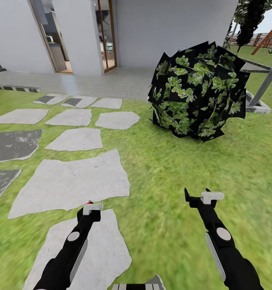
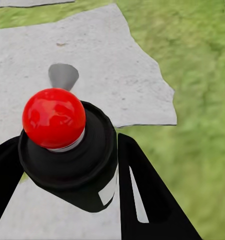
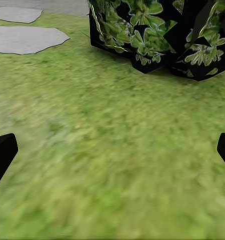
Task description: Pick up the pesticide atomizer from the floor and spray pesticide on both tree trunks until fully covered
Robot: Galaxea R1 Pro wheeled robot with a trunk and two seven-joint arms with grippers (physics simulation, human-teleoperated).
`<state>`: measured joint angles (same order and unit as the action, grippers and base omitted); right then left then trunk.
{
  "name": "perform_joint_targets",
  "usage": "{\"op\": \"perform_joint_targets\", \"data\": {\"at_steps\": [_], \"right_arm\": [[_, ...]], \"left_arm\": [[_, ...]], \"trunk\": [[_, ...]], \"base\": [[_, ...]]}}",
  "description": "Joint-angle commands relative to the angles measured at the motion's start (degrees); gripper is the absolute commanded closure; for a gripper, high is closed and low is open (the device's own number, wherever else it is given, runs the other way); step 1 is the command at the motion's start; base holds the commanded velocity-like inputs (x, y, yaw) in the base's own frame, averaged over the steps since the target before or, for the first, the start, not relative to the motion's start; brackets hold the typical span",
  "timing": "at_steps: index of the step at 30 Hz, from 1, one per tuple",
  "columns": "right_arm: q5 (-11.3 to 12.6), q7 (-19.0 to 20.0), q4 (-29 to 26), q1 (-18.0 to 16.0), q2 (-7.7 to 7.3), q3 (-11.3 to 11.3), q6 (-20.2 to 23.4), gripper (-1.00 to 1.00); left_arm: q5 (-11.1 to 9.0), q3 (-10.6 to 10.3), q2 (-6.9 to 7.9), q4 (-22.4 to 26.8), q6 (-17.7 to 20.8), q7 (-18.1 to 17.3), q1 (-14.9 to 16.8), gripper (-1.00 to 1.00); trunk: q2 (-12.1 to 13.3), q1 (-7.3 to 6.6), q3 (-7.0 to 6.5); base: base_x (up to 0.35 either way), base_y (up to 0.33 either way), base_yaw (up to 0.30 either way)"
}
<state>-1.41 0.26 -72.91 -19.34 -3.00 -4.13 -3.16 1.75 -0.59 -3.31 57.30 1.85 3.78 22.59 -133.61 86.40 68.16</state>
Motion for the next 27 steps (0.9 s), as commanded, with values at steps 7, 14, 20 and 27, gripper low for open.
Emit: {"op": "perform_joint_targets", "data": {"at_steps": [7, 14, 20, 27], "right_arm": [[0.05, 0.00, -0.04, 0.00, 0.03, 0.00, -0.06, -1.00], [0.02, 0.00, 0.11, 0.00, 0.02, 0.00, -0.09, -1.00], [0.01, 0.00, 0.20, 0.00, 0.07, 0.00, -0.07, -1.00], [0.01, 0.00, 0.24, 0.00, 0.10, 0.08, -0.09, -1.00]], "left_arm": [[0.01, -0.02, -0.11, 0.00, 0.00, 0.00, 0.00, 1.00], [0.01, -0.02, -0.11, 0.00, 0.05, -0.09, 0.00, 1.00], [0.01, -0.02, -0.09, 0.00, 0.02, -0.04, -0.09, 1.00], [0.01, -0.02, -0.09, 0.08, -0.01, -0.09, -0.17, 1.00]], "trunk": [[0.00, 0.00, -0.63], [0.00, 0.00, -1.26], [0.00, 0.00, -1.80], [0.00, 0.00, -2.43]], "base": [[0.000, 0.000, 0.000], [0.000, 0.000, 0.000], [0.000, 0.000, 0.000], [0.000, 0.021, 0.000]]}}
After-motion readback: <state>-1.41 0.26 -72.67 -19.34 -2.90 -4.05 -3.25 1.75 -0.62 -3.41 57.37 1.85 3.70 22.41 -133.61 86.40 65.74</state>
